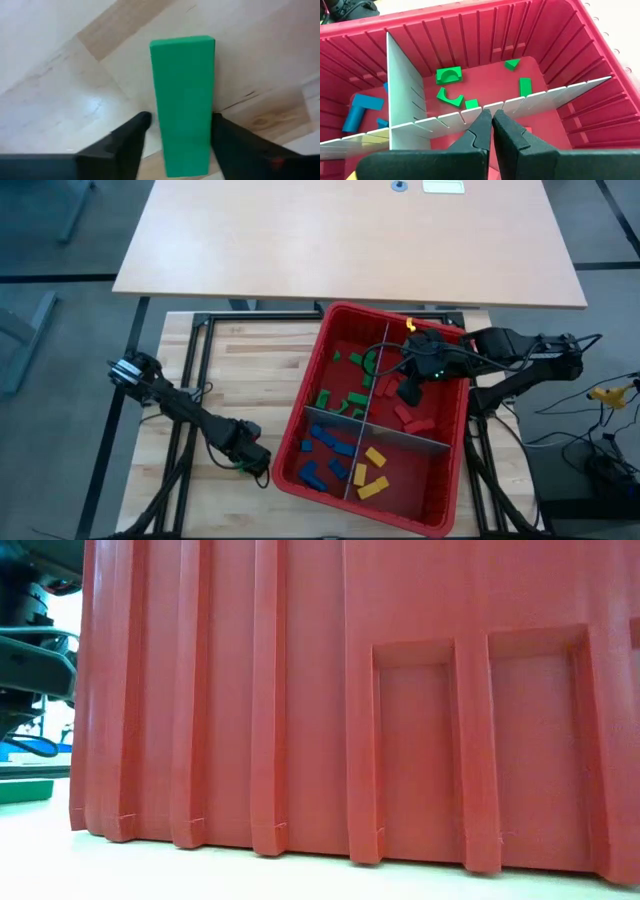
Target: Sort blocks
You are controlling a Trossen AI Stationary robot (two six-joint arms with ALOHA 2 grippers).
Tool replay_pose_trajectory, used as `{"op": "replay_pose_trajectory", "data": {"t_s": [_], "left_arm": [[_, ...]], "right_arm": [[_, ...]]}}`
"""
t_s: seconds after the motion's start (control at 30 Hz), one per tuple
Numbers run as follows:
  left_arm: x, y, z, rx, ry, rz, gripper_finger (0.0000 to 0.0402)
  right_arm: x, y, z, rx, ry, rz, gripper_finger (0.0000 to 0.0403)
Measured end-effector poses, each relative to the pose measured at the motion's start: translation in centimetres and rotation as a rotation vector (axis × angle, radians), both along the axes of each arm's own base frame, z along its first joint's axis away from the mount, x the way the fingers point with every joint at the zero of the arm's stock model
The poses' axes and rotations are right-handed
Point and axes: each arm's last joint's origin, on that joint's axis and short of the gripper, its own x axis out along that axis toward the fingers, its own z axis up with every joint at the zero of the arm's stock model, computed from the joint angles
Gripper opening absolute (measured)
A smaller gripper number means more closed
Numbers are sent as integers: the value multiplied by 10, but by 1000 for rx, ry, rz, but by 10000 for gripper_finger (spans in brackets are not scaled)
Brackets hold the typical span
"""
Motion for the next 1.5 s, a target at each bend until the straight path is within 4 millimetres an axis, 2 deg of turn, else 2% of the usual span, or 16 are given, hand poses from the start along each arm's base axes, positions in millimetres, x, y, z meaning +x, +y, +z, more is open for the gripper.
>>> {"op": "replay_pose_trajectory", "data": {"t_s": [0.13,0.17,0.37,0.57,0.87,1.07,1.1,1.27,1.37,1.5], "left_arm": [[0,0,0,1,0,-15,116],[0,0,0,0,-1,-17,110],[-1,1,2,2,-7,-24,111],[-14,11,18,72,-13,-3,111],[-39,30,70,115,-167,124,110],[-43,42,115,217,-393,196,110],[-45,46,127,256,-413,207,110],[-43,61,169,412,-576,227,110],[-35,69,191,499,-656,209,110],[-20,84,212,573,-680,146,110]], "right_arm": [[0,0,0,0,0,0,0],[0,0,0,0,0,0,0],[0,0,0,-3,2,3,0],[0,0,0,-10,4,10,0],[0,0,0,-20,6,12,0],[0,-1,0,-31,4,3,0],[0,-1,0,-31,4,1,0],[1,-1,0,-32,-1,-3,0],[1,-1,0,-30,-5,-4,0],[2,0,0,-29,-10,-3,0]]}}
